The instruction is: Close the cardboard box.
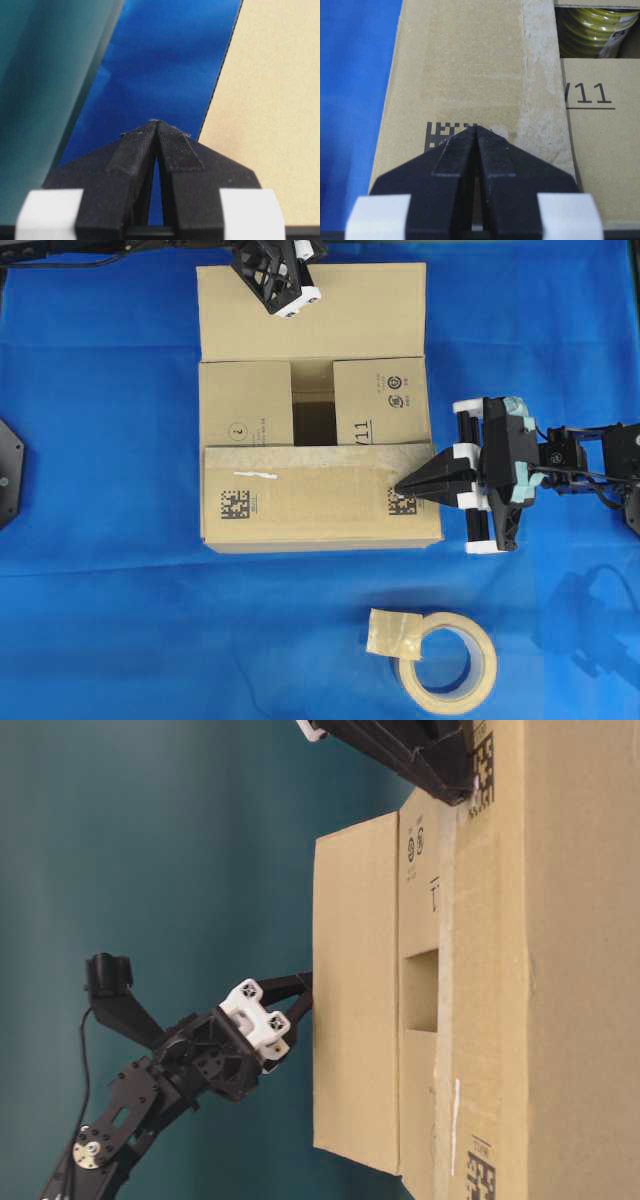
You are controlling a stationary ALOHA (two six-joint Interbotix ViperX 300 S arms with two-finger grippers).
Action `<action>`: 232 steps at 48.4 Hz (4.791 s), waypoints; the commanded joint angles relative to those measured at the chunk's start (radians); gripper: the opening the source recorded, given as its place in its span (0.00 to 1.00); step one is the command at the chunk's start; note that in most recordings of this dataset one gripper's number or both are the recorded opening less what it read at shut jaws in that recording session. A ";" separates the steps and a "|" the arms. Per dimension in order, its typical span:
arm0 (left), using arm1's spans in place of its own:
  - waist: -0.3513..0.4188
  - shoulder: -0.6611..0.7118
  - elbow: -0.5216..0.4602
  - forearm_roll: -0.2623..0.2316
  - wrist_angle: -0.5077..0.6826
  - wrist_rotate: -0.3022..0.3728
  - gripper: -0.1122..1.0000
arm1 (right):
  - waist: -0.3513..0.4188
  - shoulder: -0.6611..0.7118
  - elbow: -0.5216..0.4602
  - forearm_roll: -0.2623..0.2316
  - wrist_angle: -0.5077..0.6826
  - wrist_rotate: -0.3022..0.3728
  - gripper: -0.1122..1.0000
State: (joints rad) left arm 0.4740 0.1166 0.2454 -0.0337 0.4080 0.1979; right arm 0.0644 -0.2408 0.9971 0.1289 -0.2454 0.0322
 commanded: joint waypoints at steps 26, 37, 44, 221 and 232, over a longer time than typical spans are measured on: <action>-0.153 -0.133 0.005 -0.003 0.118 -0.012 0.10 | -0.015 -0.003 -0.012 -0.002 -0.017 -0.002 0.10; -0.202 -0.167 0.063 -0.003 0.117 -0.064 0.10 | -0.017 -0.006 -0.014 -0.002 -0.017 -0.002 0.10; -0.236 -0.189 0.106 -0.005 0.103 -0.117 0.10 | -0.017 -0.014 -0.012 -0.002 -0.018 -0.002 0.10; -0.439 -0.293 0.922 -0.009 -1.118 -0.291 0.10 | -0.152 0.012 0.021 0.000 -0.112 0.003 0.10; -0.436 -0.293 0.922 -0.009 -1.118 -0.291 0.10 | -0.150 0.012 0.018 0.002 -0.112 0.003 0.10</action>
State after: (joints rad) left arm 0.0337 -0.1733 1.1720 -0.0399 -0.7056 -0.0936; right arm -0.0890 -0.2240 1.0262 0.1289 -0.3528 0.0337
